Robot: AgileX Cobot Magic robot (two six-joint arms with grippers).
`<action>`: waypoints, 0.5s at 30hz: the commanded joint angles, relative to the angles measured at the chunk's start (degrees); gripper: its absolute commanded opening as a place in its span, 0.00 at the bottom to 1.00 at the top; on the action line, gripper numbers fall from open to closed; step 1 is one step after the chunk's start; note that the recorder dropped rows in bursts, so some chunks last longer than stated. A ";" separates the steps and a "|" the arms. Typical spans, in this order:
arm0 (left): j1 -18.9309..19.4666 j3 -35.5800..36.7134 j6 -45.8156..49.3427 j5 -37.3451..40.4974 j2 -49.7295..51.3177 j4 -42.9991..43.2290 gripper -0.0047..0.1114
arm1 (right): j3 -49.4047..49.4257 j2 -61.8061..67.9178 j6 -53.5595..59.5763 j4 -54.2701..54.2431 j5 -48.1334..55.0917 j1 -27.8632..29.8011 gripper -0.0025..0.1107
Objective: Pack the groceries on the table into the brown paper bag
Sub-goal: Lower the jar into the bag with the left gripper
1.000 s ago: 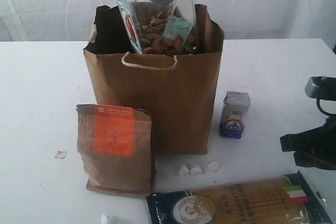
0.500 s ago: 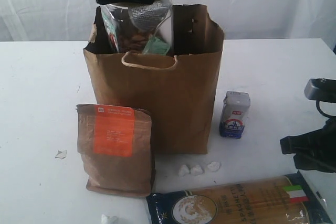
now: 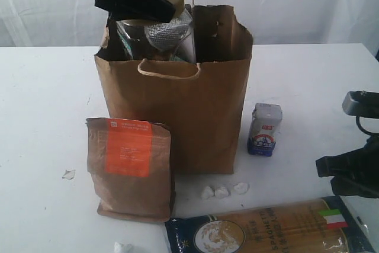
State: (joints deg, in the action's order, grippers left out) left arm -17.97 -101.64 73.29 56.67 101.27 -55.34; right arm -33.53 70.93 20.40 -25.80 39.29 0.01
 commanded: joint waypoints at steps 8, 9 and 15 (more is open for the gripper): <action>0.14 -0.05 -3.15 1.64 3.12 -0.94 0.56 | 0.29 -0.43 0.01 -0.33 0.40 0.48 0.02; 0.14 -0.05 -3.30 1.64 3.12 -0.71 0.58 | 0.29 -0.43 0.01 -0.33 0.40 0.48 0.02; 0.14 -0.05 -4.22 1.41 3.12 -0.71 0.67 | 0.29 -0.43 0.01 -0.33 0.15 0.48 0.02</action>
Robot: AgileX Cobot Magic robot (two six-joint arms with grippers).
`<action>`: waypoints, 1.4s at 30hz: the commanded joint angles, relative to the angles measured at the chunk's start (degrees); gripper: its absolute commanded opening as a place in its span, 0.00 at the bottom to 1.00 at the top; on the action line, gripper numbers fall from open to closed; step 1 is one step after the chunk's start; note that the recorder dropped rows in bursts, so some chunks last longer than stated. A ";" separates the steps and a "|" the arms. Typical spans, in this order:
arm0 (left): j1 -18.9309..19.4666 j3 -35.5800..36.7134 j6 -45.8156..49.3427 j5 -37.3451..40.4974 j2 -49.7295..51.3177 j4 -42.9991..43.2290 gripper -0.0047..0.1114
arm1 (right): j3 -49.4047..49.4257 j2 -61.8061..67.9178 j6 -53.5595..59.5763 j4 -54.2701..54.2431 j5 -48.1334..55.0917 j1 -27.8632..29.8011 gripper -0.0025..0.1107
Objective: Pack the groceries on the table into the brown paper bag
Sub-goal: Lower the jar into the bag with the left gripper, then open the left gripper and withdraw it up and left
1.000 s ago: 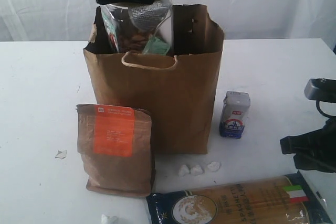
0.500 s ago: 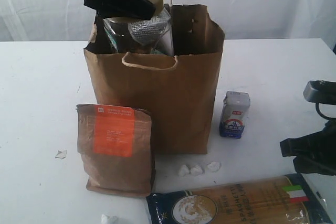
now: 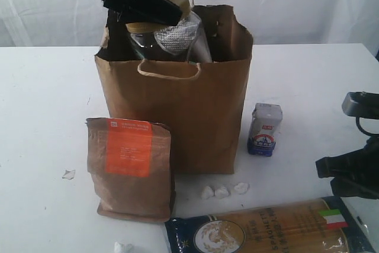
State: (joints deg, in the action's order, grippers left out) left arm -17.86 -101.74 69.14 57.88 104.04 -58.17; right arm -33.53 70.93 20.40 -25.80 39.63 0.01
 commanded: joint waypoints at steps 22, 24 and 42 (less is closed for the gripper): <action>0.03 0.06 -3.91 0.20 0.26 2.53 0.81 | 0.29 -0.43 0.01 -0.33 -0.12 0.48 0.02; 0.03 0.06 -3.91 0.20 0.00 2.53 0.81 | 0.29 -0.43 0.01 -0.33 -0.12 0.48 0.02; 0.03 -0.62 -3.88 -2.47 -0.97 2.10 0.81 | 0.29 -0.43 0.01 -0.33 0.12 0.48 0.02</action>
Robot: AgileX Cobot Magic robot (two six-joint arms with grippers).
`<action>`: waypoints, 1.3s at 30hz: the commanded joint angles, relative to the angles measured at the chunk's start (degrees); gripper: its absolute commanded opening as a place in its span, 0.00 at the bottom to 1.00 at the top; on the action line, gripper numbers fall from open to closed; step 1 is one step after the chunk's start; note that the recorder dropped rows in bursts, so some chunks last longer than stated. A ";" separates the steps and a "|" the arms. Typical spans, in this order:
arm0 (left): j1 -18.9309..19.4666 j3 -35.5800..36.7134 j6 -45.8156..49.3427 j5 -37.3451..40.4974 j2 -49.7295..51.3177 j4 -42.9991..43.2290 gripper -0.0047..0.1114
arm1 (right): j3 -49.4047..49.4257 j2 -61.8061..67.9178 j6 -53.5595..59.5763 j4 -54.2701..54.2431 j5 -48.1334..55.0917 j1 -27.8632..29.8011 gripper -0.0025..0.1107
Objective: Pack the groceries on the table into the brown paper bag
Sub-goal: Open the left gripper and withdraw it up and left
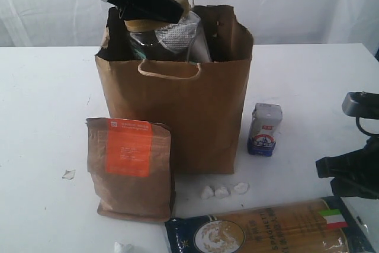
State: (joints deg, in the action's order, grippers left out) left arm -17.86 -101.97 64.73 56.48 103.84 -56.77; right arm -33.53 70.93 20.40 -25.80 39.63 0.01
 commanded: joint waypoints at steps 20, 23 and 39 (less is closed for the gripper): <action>0.03 -0.49 -0.55 -2.65 -1.59 0.49 0.95 | 0.29 -0.43 0.01 -0.33 0.12 0.48 0.02; 0.03 -2.54 -0.55 -4.87 -3.31 0.49 0.95 | 0.29 -0.43 0.01 -0.33 0.00 0.48 0.02; 1.36 -17.77 -8.55 4.99 -15.95 4.01 0.95 | 0.29 -0.43 0.40 -0.14 -4.86 0.48 0.02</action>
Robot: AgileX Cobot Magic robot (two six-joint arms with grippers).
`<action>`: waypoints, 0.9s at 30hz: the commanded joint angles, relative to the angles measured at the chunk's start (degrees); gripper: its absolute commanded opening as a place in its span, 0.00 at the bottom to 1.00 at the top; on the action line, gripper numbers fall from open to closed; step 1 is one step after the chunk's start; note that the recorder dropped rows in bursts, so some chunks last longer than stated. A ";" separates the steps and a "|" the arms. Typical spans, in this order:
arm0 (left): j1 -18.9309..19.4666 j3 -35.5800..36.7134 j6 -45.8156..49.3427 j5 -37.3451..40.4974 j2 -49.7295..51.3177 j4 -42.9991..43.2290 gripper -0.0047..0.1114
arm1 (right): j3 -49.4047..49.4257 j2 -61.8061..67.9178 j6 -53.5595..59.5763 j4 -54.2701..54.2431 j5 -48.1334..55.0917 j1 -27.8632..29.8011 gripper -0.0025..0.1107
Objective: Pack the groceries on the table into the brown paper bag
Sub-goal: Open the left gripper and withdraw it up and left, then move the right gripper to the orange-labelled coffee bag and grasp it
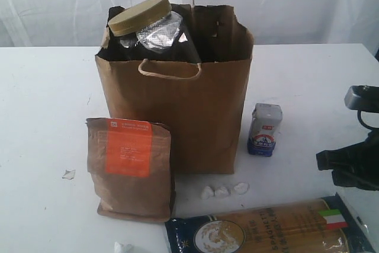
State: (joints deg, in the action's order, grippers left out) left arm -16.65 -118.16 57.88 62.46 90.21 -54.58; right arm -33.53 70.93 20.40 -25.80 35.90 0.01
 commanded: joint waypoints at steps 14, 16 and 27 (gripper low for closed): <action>0.14 -1.82 -35.75 -1.36 -5.10 51.89 0.04 | 0.29 -0.43 0.40 8.91 4.22 0.48 0.02; 0.14 -1.82 -38.02 -0.83 -5.10 57.68 0.05 | 0.29 -0.43 1.23 8.75 7.44 0.48 0.02; 15.35 32.22 -47.52 -27.24 -18.27 48.87 0.04 | -0.31 -0.43 56.48 -27.20 12.35 -10.99 0.02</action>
State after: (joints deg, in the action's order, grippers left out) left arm -4.05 -93.31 11.01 40.90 76.22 -2.97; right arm -33.53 70.93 69.05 -50.54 49.70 -8.69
